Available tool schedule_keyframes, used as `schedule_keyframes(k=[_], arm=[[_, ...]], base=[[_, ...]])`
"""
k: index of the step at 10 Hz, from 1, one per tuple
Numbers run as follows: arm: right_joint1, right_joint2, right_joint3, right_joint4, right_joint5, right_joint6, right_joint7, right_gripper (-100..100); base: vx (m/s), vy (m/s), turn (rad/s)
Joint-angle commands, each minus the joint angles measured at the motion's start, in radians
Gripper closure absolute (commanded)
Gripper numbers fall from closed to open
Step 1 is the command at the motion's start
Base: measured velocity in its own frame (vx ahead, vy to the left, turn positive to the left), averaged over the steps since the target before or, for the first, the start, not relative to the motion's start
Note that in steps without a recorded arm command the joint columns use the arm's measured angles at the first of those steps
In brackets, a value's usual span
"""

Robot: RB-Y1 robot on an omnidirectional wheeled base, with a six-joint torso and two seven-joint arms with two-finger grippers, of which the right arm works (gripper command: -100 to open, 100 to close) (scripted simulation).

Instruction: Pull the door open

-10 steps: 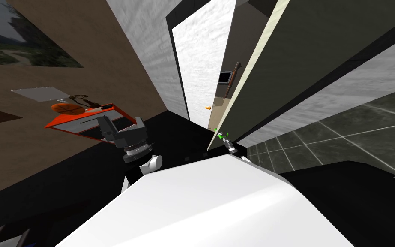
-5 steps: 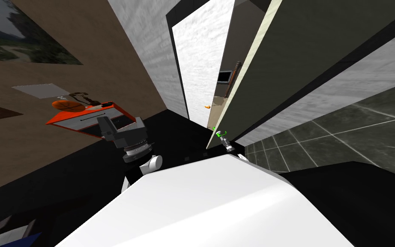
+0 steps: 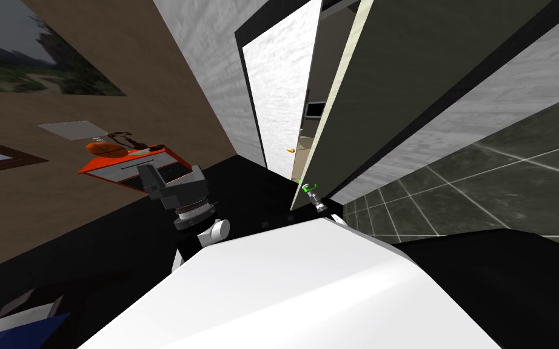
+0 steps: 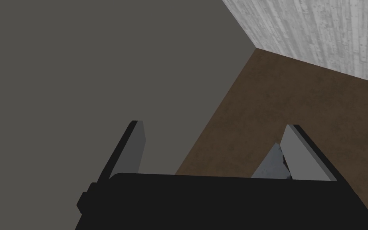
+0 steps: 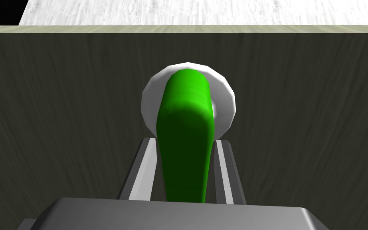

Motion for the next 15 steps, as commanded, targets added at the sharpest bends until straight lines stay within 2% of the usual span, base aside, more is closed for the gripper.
schedule_keyframes(k=[1, 2, 5, 6, 7, 9, 15], arm=[[0.003, 0.02, 0.008, -0.029, 0.023, 0.021, 0.002, 100], [-0.005, 0.033, 0.007, -0.049, 0.045, 0.044, 0.001, 100], [-0.015, 0.05, 0.005, -0.074, 0.071, 0.073, 0.001, 100], [-0.012, 0.054, 0.013, -0.068, 0.069, 0.065, 0.002, 100], [-0.022, 0.053, 0.048, -0.072, 0.06, 0.067, 0.009, 100], [-0.032, 0.049, 0.078, -0.076, 0.046, 0.071, 0.017, 100], [-0.052, 0.041, 0.136, -0.083, 0.018, 0.08, 0.034, 100]], base=[[-0.104, -0.114, 0.034], [-0.123, -0.143, 0.033], [-0.087, -0.164, 0.036], [-0.033, -0.067, 0.054], [0.054, 0.072, -0.107], [0.075, 0.119, -0.131], [0.015, 0.03, -0.032]])
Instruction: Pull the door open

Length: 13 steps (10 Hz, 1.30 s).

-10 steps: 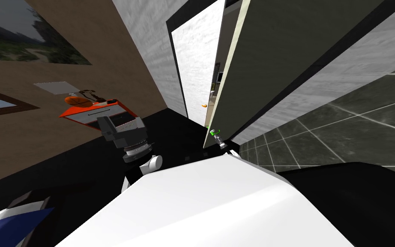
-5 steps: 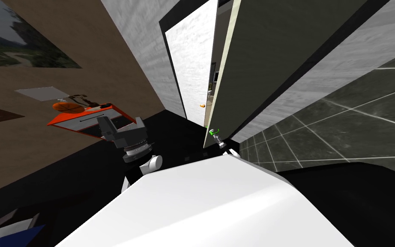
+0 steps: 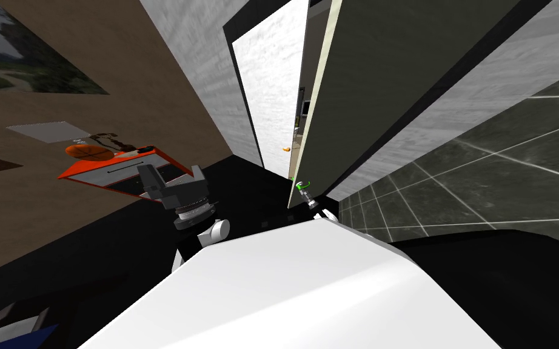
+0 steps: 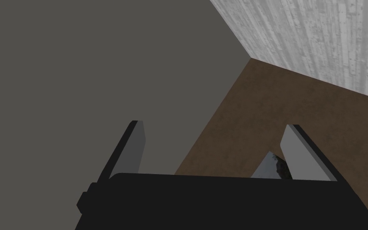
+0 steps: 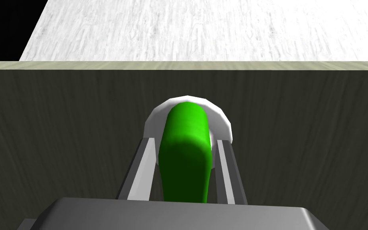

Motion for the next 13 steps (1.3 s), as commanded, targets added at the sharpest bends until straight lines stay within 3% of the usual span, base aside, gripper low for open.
schedule_keyframes(k=[1, 2, 5, 6, 11, 12, 13], arm=[[-0.012, 0.007, 0.031, 0.002, -0.004, -0.005, 0.006, 100], [-0.012, 0.007, 0.031, 0.002, -0.004, -0.005, 0.006, 100], [-0.029, 0.001, 0.076, -0.001, -0.026, 0.006, 0.019, 100], [-0.001, -0.016, 0.047, 0.02, -0.035, -0.03, 0.01, -100], [0.065, -0.068, 0.003, 0.06, -0.069, -0.12, -0.012, -100], [0.092, -0.089, -0.014, 0.076, -0.082, -0.156, -0.02, -100], [0.092, -0.089, -0.014, 0.076, -0.082, -0.156, -0.02, -100]], base=[[0.0, 0.021, -0.031], [0.001, 0.014, -0.009], [-0.015, 0.005, -0.007], [0.003, 0.013, -0.04], [0.01, 0.012, -0.021], [-0.02, 0.011, -0.015], [-0.028, 0.013, -0.006]])
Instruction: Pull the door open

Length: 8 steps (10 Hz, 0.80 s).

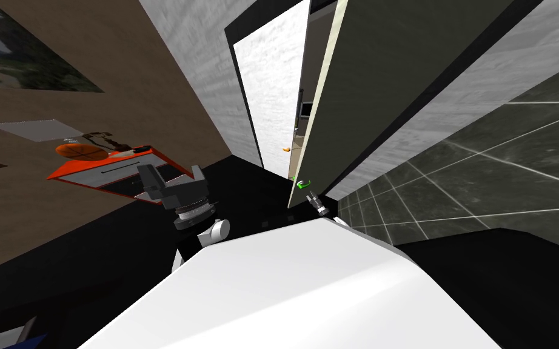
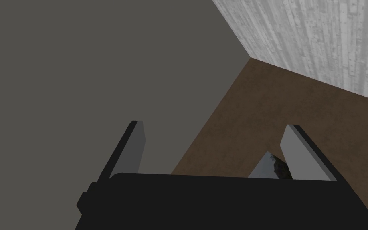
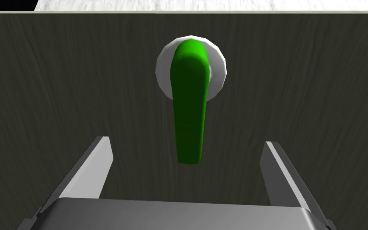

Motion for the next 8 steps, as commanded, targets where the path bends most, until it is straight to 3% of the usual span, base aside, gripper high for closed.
schedule_keyframes(k=[1, 3, 4, 6, 8], arm=[[0.034, -0.024, -0.017, -0.007, -0.013, -0.019, -0.012, -100], [0.05, -0.036, -0.028, 0.003, -0.021, -0.041, -0.017, -100], [0.052, -0.033, -0.024, -0.022, -0.019, -0.019, -0.015, -100], [0.013, -0.034, -0.025, 0.023, -0.03, -0.02, -0.016, -100], [-0.054, -0.033, -0.024, 0.097, -0.047, -0.018, -0.015, -100]], base=[[-0.061, 0.002, -0.004], [-0.109, 0.0, -0.014], [-0.056, -0.007, -0.008], [0.112, 0.086, 0.091], [0.144, 0.112, 0.099]])
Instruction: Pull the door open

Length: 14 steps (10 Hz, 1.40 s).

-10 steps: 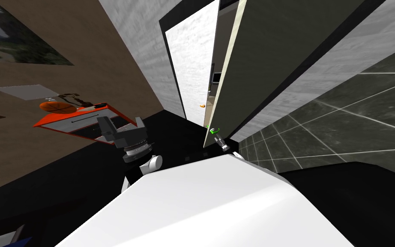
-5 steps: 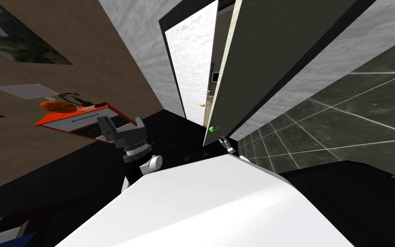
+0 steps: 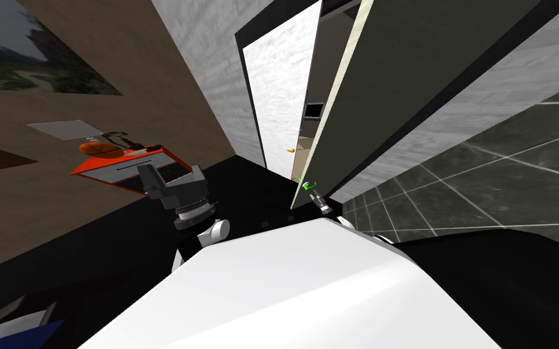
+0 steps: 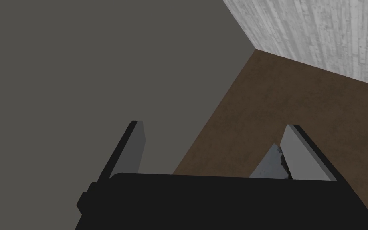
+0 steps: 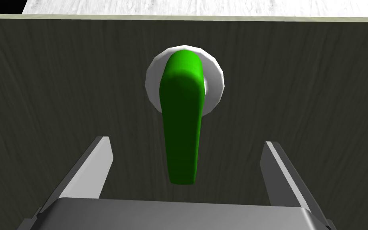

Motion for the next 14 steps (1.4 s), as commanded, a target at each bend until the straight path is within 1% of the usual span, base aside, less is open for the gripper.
schedule_keyframes(k=[1, 2, 3, 4, 5, 6, 7, 12, 13, 14], arm=[[-0.042, 0.0, 0.0, 0.033, -0.015, 0.016, 0.001, -100], [-0.059, 0.001, 0.0, 0.052, -0.019, 0.017, 0.002, -100], [-0.091, 0.001, 0.0, 0.087, -0.027, 0.017, 0.002, -100], [-0.115, 0.002, 0.001, 0.113, -0.033, 0.018, 0.002, -100], [-0.128, 0.002, 0.001, 0.128, -0.036, 0.018, 0.003, -100], [-0.123, 0.003, 0.001, 0.128, -0.033, 0.011, 0.004, -100], [-0.123, 0.003, 0.001, 0.128, -0.033, 0.011, 0.004, 100], [-0.123, 0.003, 0.001, 0.128, -0.033, 0.011, 0.004, 100], [-0.106, -0.005, 0.001, 0.139, -0.034, -0.017, 0.002, 100], [-0.095, -0.008, 0.002, 0.146, -0.034, -0.036, 0.001, 100]], base=[[0.107, 0.051, 0.123], [0.081, 0.001, 0.072], [0.056, -0.037, 0.06], [0.035, -0.062, 0.064], [0.018, -0.065, 0.049], [0.006, -0.03, 0.013], [-0.002, 0.001, -0.01], [0.0, 0.002, -0.001], [-0.008, -0.008, 0.077], [-0.026, -0.014, 0.091]])
